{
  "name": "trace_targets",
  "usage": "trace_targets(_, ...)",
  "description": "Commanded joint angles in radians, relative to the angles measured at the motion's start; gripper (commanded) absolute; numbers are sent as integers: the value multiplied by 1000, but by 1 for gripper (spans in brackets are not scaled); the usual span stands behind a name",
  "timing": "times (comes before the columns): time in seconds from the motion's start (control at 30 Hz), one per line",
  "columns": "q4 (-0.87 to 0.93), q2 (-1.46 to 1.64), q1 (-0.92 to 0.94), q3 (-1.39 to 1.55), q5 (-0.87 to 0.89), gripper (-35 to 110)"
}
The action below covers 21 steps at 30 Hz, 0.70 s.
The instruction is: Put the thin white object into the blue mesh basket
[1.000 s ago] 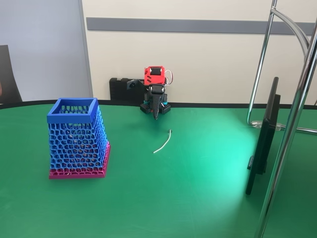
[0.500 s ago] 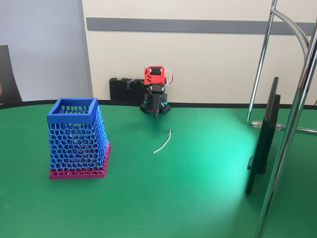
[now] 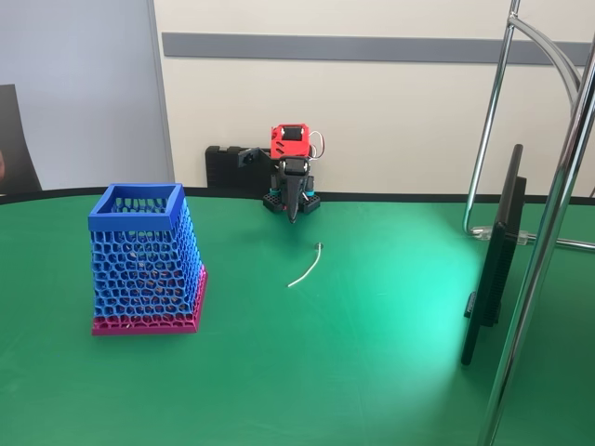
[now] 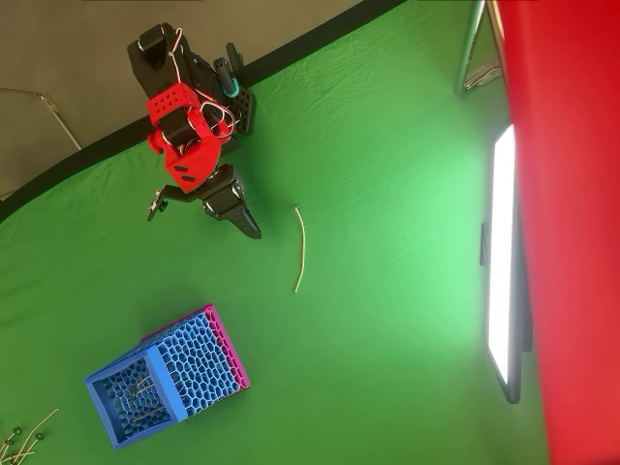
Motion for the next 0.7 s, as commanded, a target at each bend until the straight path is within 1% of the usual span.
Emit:
trace_targets(0.0,-28,-6,-8,2,-5,1)
trace_targets(0.2,-67,-107,-2,-44,-21,1)
trace_targets(0.4,-115,-305,0,-147,-37,1)
trace_targets(0.67,-126,-571,26,-330,-89,1)
